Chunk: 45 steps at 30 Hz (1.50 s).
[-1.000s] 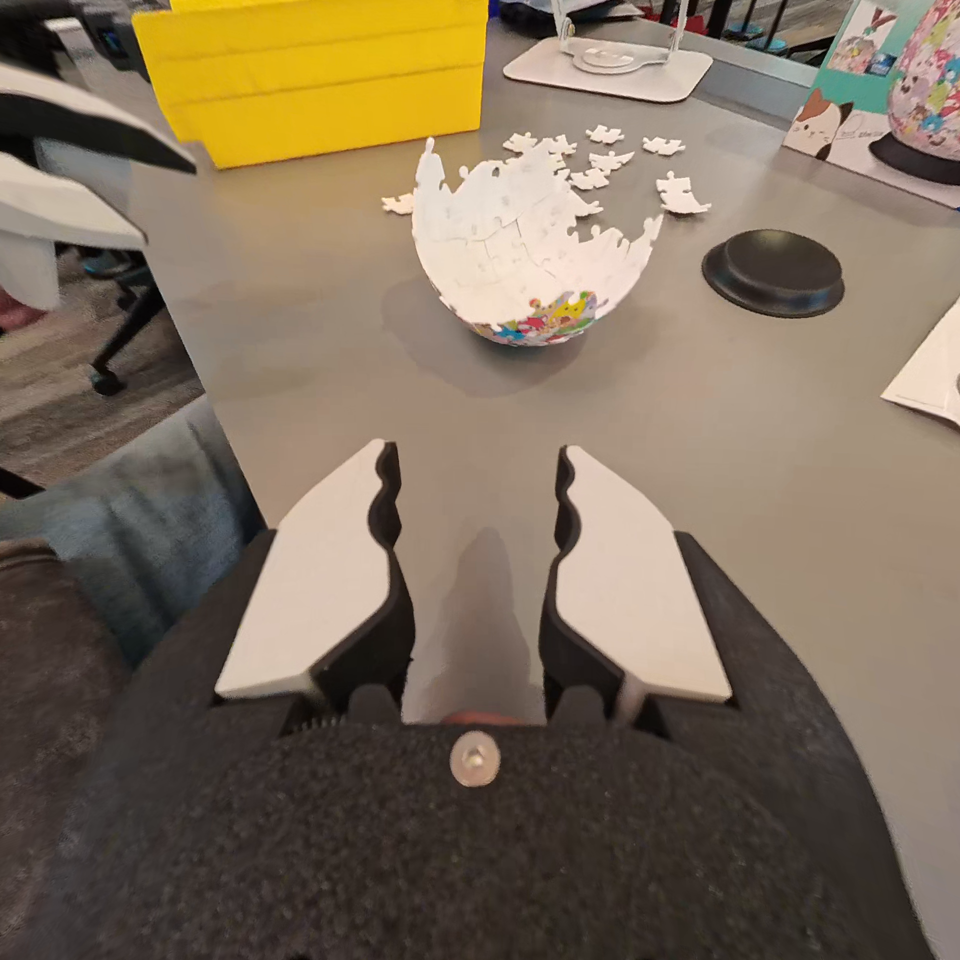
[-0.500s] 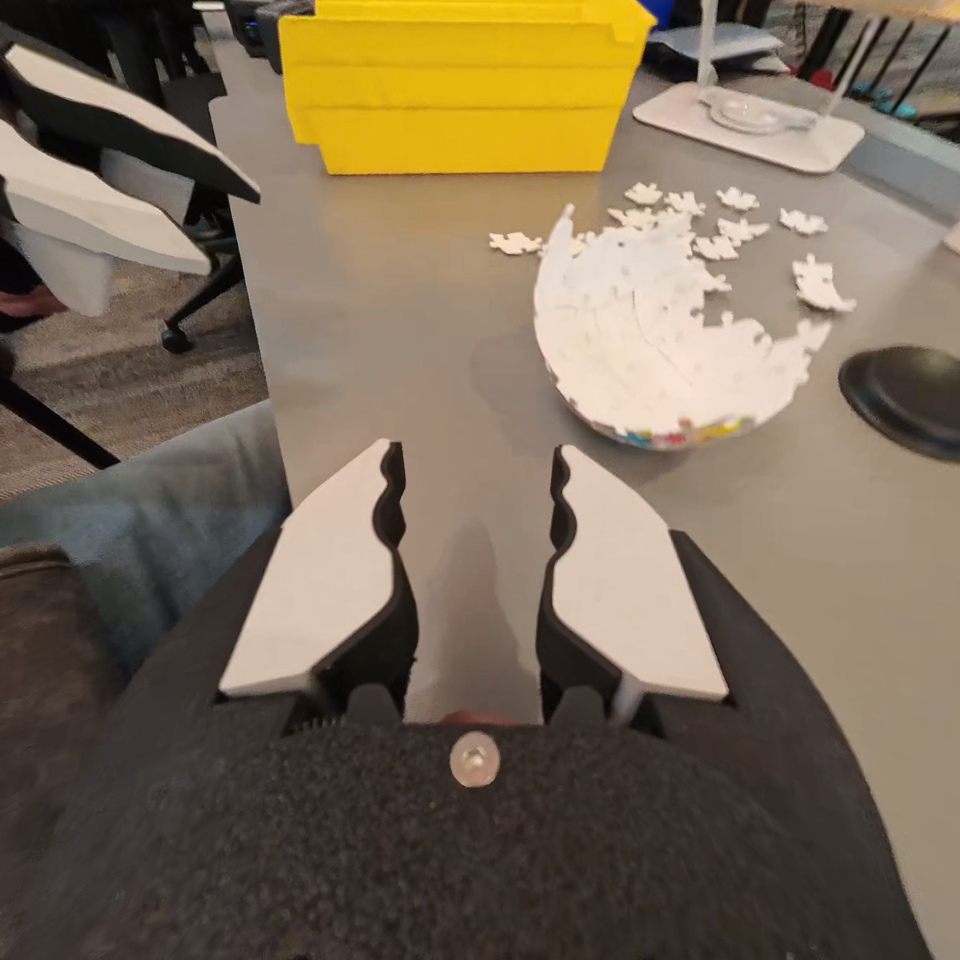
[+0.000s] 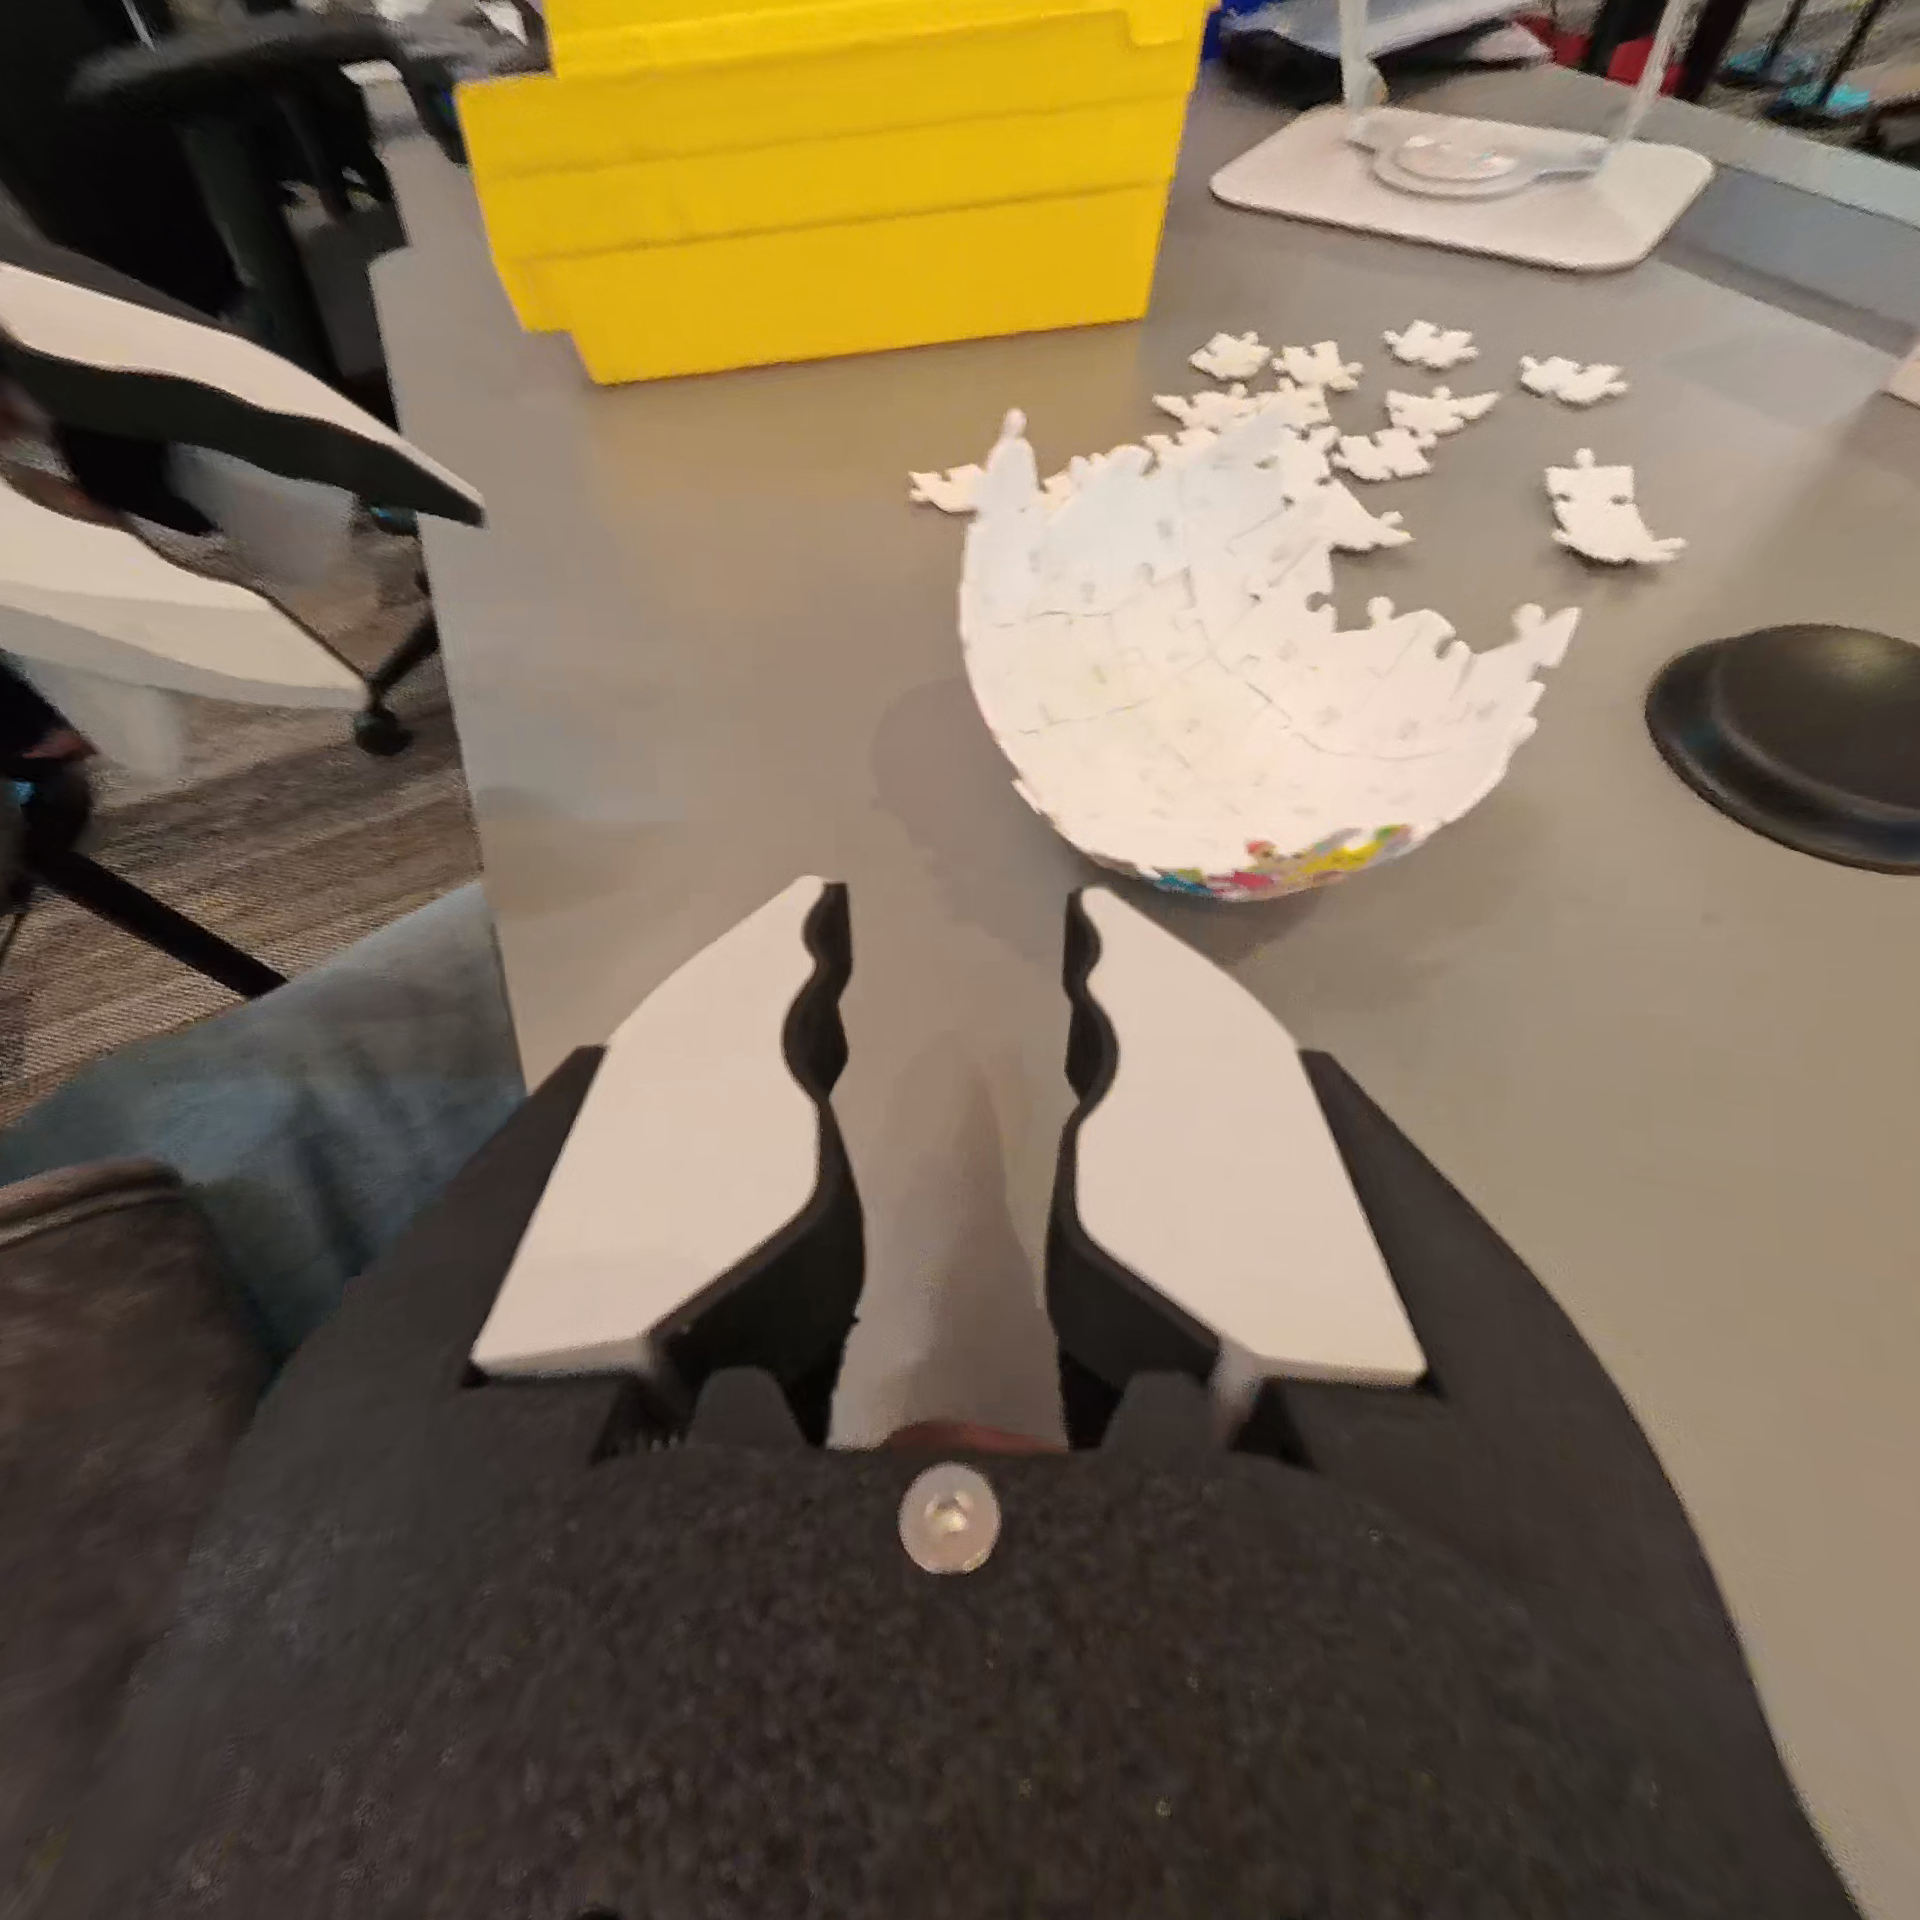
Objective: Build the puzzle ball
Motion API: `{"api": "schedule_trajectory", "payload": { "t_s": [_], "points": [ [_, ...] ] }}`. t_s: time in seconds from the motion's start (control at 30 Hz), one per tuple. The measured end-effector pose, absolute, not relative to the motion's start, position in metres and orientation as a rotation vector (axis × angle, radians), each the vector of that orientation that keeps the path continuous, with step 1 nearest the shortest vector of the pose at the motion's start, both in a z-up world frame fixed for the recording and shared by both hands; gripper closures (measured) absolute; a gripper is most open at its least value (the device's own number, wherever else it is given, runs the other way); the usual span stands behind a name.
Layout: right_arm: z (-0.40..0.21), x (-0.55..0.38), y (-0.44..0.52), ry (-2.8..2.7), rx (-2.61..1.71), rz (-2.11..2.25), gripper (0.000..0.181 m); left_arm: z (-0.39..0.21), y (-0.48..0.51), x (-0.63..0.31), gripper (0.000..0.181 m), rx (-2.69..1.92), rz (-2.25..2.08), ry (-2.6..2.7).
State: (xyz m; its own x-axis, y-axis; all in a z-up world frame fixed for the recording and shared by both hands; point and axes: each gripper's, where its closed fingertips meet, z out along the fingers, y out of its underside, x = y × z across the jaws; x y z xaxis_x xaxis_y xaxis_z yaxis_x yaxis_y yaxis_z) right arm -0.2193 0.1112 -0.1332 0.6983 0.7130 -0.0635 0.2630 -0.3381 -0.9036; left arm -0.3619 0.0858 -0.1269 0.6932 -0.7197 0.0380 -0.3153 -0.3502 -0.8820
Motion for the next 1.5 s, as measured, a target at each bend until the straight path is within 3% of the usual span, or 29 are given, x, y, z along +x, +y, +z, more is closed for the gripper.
{"api": "schedule_trajectory", "payload": {
  "t_s": [0.13, 0.43, 0.53, 0.77, 1.23, 1.37, 1.5],
  "points": [
    [-0.137, -0.228, 0.119, -0.803, -1.896, 0.529, 0.123, -0.128, 0.087, -0.354, 0.113, -1.946, -0.538, 0.826],
    [-0.141, -0.206, 0.135, -0.744, -1.927, 0.417, 0.121, -0.131, 0.088, -0.346, 0.113, -1.941, -0.535, 0.871],
    [-0.139, -0.214, 0.127, -0.762, -1.931, 0.518, 0.134, -0.132, 0.087, -0.345, 0.113, -1.946, -0.533, 0.877],
    [-0.147, -0.221, 0.132, -0.799, -1.937, 0.443, 0.117, -0.132, 0.086, -0.346, 0.113, -1.945, -0.525, 0.879],
    [-0.143, -0.208, 0.135, -0.798, -1.927, 0.358, 0.117, -0.134, 0.086, -0.347, 0.113, -1.953, -0.512, 0.883],
    [-0.148, -0.213, 0.126, -0.834, -1.948, 0.436, 0.126, -0.135, 0.086, -0.347, 0.113, -1.956, -0.512, 0.886],
    [-0.147, -0.217, 0.133, -0.824, -1.941, 0.418, 0.12, -0.136, 0.085, -0.346, 0.112, -1.959, -0.511, 0.891]
  ]
}}
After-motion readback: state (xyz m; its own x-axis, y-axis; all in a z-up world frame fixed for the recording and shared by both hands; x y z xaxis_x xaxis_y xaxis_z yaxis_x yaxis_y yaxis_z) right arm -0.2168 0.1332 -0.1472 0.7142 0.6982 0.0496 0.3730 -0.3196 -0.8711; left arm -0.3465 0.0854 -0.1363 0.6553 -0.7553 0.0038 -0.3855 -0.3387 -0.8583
